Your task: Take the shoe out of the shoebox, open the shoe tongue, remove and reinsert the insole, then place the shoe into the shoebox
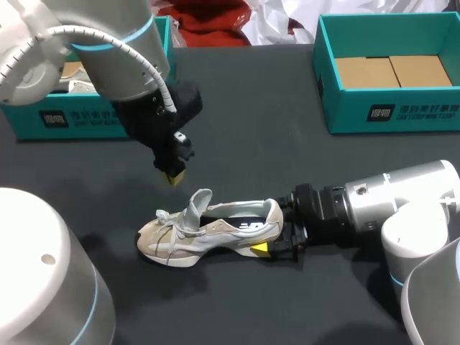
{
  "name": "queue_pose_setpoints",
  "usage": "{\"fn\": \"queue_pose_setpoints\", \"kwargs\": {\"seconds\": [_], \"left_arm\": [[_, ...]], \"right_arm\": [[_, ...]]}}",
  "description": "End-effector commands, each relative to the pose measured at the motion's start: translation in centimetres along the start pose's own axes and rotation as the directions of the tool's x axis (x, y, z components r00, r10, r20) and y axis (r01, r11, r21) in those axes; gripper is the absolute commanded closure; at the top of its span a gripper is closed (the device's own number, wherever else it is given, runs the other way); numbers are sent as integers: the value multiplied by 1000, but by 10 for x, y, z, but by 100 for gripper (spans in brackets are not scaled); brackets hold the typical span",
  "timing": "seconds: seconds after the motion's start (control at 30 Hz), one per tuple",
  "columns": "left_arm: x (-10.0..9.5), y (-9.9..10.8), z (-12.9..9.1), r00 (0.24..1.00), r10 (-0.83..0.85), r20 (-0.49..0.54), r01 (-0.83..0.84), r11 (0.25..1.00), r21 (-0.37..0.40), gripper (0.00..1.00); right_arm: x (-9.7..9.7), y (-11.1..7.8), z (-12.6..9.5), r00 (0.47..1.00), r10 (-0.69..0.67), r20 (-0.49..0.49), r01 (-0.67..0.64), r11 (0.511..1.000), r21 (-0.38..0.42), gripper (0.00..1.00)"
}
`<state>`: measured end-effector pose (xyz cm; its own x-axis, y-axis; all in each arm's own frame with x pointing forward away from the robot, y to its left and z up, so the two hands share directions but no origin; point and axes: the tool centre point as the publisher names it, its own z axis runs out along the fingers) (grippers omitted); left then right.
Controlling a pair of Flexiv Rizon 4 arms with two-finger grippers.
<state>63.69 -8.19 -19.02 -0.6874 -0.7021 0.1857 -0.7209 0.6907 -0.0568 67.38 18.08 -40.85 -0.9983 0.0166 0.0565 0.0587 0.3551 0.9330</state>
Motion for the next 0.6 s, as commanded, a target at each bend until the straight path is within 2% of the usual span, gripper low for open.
{"fn": "queue_pose_setpoints", "kwargs": {"seconds": [0.03,0.13,0.3,0.4,0.47,0.6], "left_arm": [[10,-2,-4,992,126,26,-126,992,2,100],[12,-6,-7,965,260,-11,-260,965,-5,100],[14,-12,-14,878,474,-72,-475,880,3,100],[16,-21,-20,768,631,-110,-639,765,-81,100],[22,-31,-19,775,623,-103,-632,762,-140,100],[22,-31,-19,775,623,-103,-632,762,-140,100]], "right_arm": [[0,0,2,1000,0,2,0,1000,3,100],[0,0,2,1000,0,2,0,1000,3,100],[0,0,2,1000,0,2,0,1000,3,100],[0,0,2,1000,0,2,0,1000,3,100],[0,0,2,1000,0,2,0,1000,3,100],[0,0,2,1000,0,2,0,1000,3,100]]}}
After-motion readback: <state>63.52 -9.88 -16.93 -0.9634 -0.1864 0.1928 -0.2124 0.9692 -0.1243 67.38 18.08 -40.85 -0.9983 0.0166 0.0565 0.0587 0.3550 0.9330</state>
